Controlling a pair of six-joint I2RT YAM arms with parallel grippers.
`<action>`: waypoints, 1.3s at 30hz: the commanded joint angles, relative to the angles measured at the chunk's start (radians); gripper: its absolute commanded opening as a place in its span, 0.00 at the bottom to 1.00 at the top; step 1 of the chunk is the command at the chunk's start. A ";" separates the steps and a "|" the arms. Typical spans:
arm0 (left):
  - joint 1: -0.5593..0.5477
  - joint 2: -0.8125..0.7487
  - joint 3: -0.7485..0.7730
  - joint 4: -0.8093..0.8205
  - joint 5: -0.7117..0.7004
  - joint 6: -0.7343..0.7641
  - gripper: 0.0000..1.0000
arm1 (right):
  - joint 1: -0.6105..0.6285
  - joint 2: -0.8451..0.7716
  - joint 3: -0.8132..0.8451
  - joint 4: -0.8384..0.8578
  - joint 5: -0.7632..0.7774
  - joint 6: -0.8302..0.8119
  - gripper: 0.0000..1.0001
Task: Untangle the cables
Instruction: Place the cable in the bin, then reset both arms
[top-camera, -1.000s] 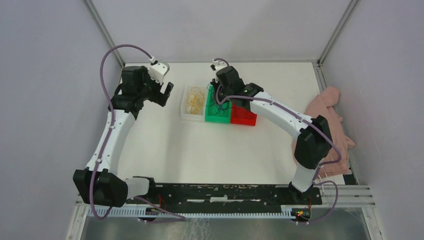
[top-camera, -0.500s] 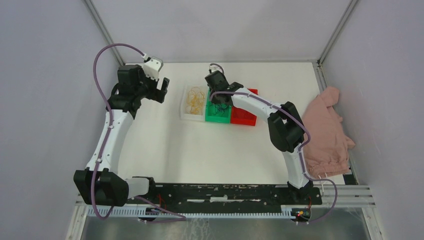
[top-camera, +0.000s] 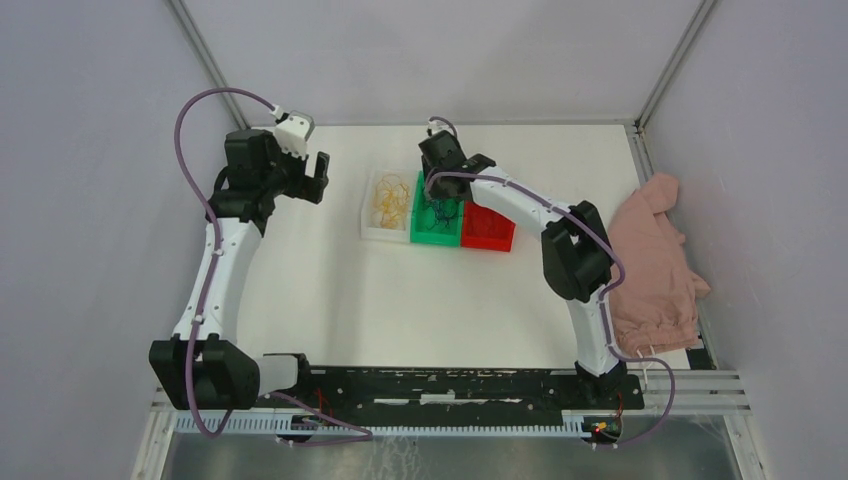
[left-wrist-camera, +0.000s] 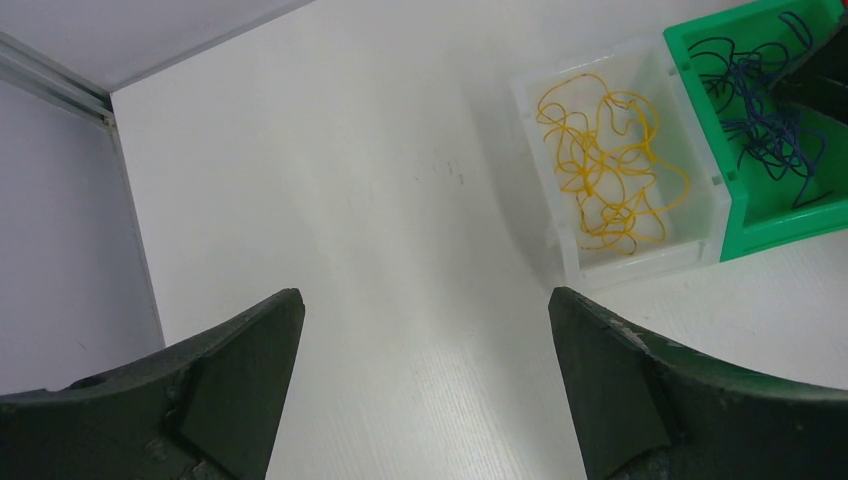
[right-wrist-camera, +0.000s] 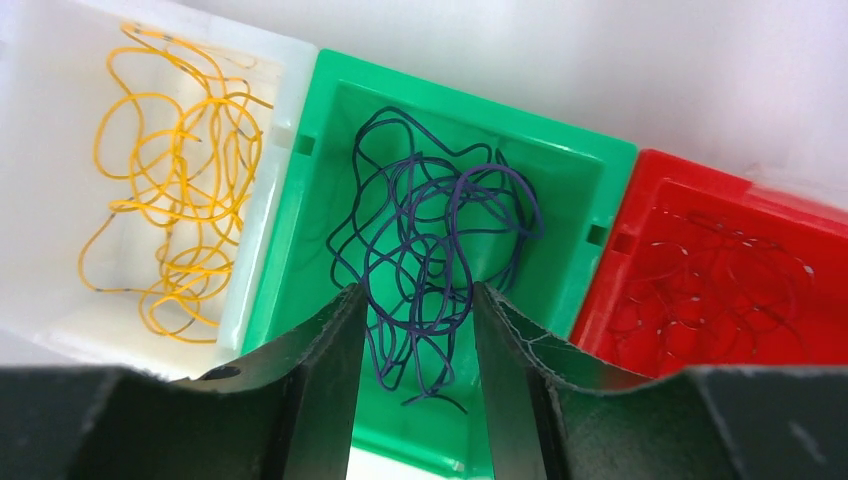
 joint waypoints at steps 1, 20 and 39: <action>0.004 0.005 0.015 0.049 0.033 -0.041 1.00 | -0.005 -0.145 0.024 0.009 -0.009 -0.025 0.49; 0.016 -0.024 -0.198 0.247 0.089 -0.070 0.99 | -0.165 -0.480 -0.253 -0.015 -0.123 0.002 0.95; 0.017 0.195 -0.713 1.090 0.086 -0.364 0.99 | -0.400 -0.861 -1.216 0.786 0.689 -0.163 0.99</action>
